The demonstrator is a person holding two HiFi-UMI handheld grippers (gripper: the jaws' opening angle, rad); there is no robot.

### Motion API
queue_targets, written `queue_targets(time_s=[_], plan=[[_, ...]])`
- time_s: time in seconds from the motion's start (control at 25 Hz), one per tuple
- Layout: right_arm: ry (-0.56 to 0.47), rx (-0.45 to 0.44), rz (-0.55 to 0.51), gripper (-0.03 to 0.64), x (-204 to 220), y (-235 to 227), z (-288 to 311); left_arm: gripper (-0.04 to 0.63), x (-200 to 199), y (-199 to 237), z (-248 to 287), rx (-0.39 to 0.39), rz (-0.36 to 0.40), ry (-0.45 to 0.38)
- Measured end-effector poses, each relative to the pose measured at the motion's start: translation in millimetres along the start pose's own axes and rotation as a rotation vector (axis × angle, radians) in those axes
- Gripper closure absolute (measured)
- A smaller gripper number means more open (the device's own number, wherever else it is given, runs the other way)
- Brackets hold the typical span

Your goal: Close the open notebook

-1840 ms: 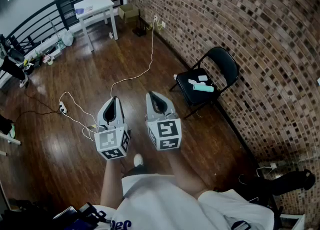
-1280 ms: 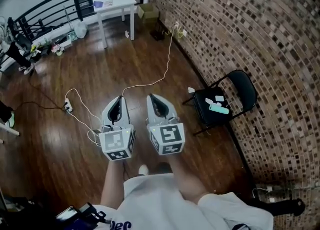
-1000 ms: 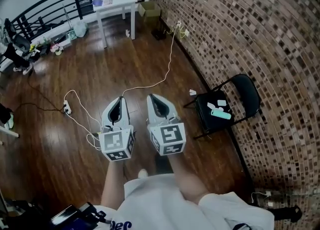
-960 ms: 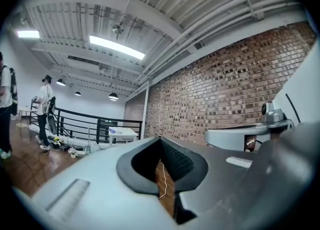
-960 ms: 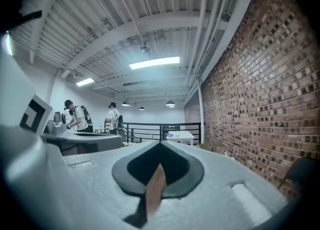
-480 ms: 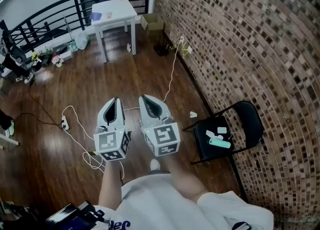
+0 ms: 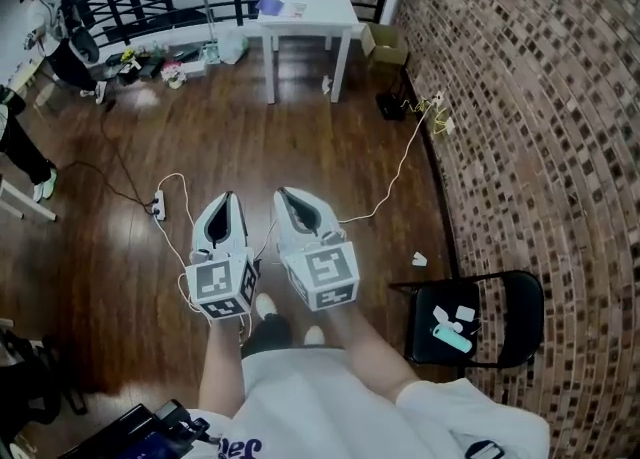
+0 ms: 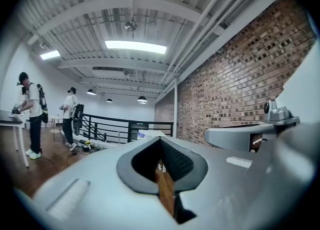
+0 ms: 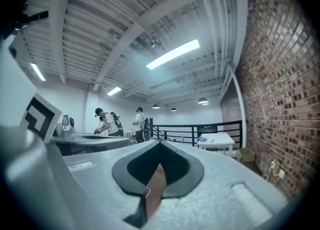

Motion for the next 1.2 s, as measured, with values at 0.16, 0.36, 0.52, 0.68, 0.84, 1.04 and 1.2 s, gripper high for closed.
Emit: queue_targets(time_s=[0.16, 0.36, 0.52, 0.68, 0.84, 1.04, 1.2], plan=[[0.011, -0.098, -0.026, 0.626, 0.8, 19.4, 70.9, 0.578, -1.8, 63.0, 27.6, -0.102, -0.015, -0.015], [-0.006, -0.181, -0.047, 0.626, -14.5, 47.4, 167.6, 0.578, -22.6, 148.3, 66.4, -0.186, -0.016, -0.058], [-0.012, -0.235, -0.052, 0.626, -27.8, 75.2, 237.0, 0.578, -40.6, 216.9, 89.8, -0.244, -0.030, -0.076], [-0.002, -0.281, -0.062, 0.626, -28.8, 94.2, 287.4, 0.578, -42.9, 255.8, 114.7, -0.244, -0.040, -0.074], [0.025, -0.295, -0.057, 0.625, -20.6, 97.0, 329.9, 0.578, -35.8, 291.2, 138.5, -0.279, -0.057, -0.054], [0.041, -0.304, -0.043, 0.626, -14.8, 85.6, 386.6, 0.578, -32.9, 322.8, 174.9, -0.309, -0.053, -0.040], [0.031, -0.357, -0.040, 0.626, -15.2, 77.4, 441.9, 0.578, -34.0, 351.8, 221.4, -0.348, -0.043, -0.041]])
Point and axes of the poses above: the fingertips, and each gripper's own axes: z forward along the fingers, y to its left, x out of its underside, the point moved 2 cm from there along -z, backward along the fingers
